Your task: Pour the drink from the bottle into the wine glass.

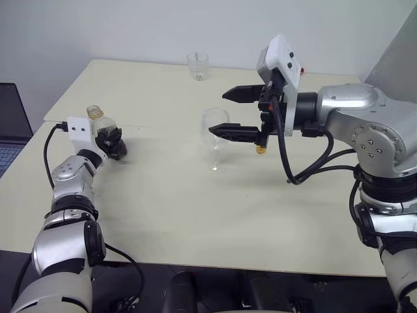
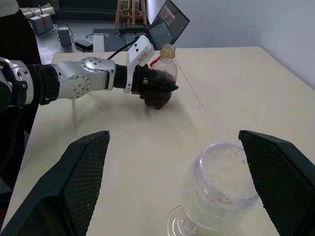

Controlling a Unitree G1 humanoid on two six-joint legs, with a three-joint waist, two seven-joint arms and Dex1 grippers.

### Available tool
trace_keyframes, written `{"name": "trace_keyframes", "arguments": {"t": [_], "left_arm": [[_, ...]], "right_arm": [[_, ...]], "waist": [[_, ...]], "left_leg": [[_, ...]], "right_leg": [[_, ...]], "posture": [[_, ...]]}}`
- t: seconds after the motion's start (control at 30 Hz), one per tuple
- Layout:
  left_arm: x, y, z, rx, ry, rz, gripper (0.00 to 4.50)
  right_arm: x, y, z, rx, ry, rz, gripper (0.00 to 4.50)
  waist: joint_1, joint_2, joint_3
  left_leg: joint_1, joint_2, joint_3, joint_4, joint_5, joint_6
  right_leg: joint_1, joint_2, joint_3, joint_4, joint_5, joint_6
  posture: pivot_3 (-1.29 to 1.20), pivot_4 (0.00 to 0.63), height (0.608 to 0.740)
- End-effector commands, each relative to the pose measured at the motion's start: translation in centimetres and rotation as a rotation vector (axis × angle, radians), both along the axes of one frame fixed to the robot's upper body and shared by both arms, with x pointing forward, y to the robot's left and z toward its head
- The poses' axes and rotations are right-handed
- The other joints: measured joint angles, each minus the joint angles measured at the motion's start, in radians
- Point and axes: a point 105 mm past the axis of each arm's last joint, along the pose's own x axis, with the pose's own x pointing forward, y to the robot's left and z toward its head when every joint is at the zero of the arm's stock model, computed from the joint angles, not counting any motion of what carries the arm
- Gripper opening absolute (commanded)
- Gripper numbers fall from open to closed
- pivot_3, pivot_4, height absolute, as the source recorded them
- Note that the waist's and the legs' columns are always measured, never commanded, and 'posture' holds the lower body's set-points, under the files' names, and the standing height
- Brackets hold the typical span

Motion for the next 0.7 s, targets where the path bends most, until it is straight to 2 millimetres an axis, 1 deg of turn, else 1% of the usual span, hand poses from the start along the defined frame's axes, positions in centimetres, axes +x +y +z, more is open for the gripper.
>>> {"name": "trace_keyframes", "arguments": {"t": [0.03, 0.13, 0.2, 0.27, 0.33, 0.37, 0.4, 0.43, 0.47, 0.6, 0.7], "left_arm": [[0.4, -0.5, 1.9, 0.011, -0.062, -0.027, 1.29], [0.8, -1.4, 3.2, 0.021, -0.102, -0.072, 1.29], [1.5, -3.1, 5.3, 0.075, -0.144, -0.134, 1.29], [1.9, -4.2, 6.7, 0.11, -0.168, -0.171, 1.28], [2.5, -6.5, 8.8, 0.203, -0.203, -0.245, 1.28], [2.7, -7.7, 9.7, 0.281, -0.217, -0.28, 1.28], [2.9, -8.9, 10.3, 0.353, -0.232, -0.311, 1.28], [3.1, -9.9, 10.8, 0.387, -0.25, -0.327, 1.28], [3.2, -10.3, 11.2, 0.403, -0.26, -0.332, 1.28], [3.6, -14.3, 13.4, 0.528, -0.35, -0.408, 1.28], [3.4, -16.4, 14.5, 0.631, -0.404, -0.457, 1.28]], "right_arm": [[-0.5, -0.3, 1.3, 0.016, -0.074, -0.004, 4.5], [-0.5, -0.8, 1.3, 0.02, -0.086, -0.026, 4.5], [-0.4, -2.1, 0.6, 0.02, -0.082, -0.07, 4.5], [-0.4, -3.0, 0.0, 0.022, -0.078, -0.099, 4.5], [-0.1, -4.4, -1.0, 0.047, -0.094, -0.173, 4.5], [-0.1, -5.0, -1.5, 0.064, -0.097, -0.203, 4.5], [-0.3, -5.6, -1.8, 0.078, -0.098, -0.225, 4.5], [-0.5, -5.9, -2.1, 0.09, -0.102, -0.24, 4.5], [-0.6, -6.0, -2.2, 0.098, -0.107, -0.246, 4.5], [-1.9, -6.6, -3.2, 0.143, -0.122, -0.283, 4.5], [-3.0, -6.3, -4.1, 0.144, -0.126, -0.28, 4.5]], "waist": [[0.0, 0.0, 0.0], [0.001, 0.0, 0.0], [0.004, -0.001, 0.0], [0.01, -0.002, 0.001], [0.014, -0.003, 0.001], [0.015, -0.003, 0.001], [0.018, -0.004, 0.001], [0.021, -0.003, 0.001], [0.022, -0.003, 0.001], [0.017, -0.003, 0.001], [0.009, -0.003, 0.001]], "left_leg": [[0.0, 0.0, 0.0, 0.0, 0.0, 0.0], [0.0, 0.0, 0.0, 0.0, 0.0, 0.0], [0.0, 0.0, 0.0, 0.0, 0.0, 0.0], [-0.002, 0.0, -0.002, 0.001, 0.0, 0.0], [-0.002, -0.001, -0.001, 0.001, 0.0, 0.0], [-0.002, -0.001, -0.001, 0.001, 0.0, 0.0], [-0.003, -0.001, -0.001, 0.001, 0.0, 0.0], [-0.003, -0.001, -0.001, 0.001, 0.0, 0.0], [-0.002, -0.002, -0.001, 0.001, 0.0, 0.0], [-0.001, -0.002, 0.001, 0.001, 0.0, 0.0], [-0.001, -0.001, 0.0, 0.001, 0.0, 0.0]], "right_leg": [[0.0, 0.0, 0.0, 0.0, 0.0, 0.0], [0.0, 0.0, 0.0, 0.0, 0.0, 0.0], [0.0, 0.0, 0.0, 0.0, 0.0, 0.0], [0.0, 0.0, 0.0, -0.001, 0.0, 0.0], [0.0, 0.0, 0.0, -0.001, 0.0, 0.0], [0.0, 0.0, 0.0, -0.001, 0.0, 0.001], [0.001, 0.0, 0.0, -0.002, 0.0, 0.001], [0.001, 0.0, 0.0, -0.002, 0.0, 0.002], [0.001, 0.0, 0.0, -0.003, 0.0, 0.002], [0.001, 0.0, 0.002, -0.002, 0.0, 0.003], [0.001, 0.001, 0.001, -0.002, 0.0, 0.003]], "posture": [[0.0, 0.15, 0.74], [0.0, 0.15, 0.74], [0.0, 0.15, 0.74], [0.0, 0.15, 0.74], [0.0, 0.15, 0.74], [0.0, 0.15, 0.74], [0.0, 0.15, 0.74], [0.0, 0.15, 0.74], [0.0, 0.15, 0.74], [0.0, 0.15, 0.74], [0.0, 0.15, 0.74]]}}
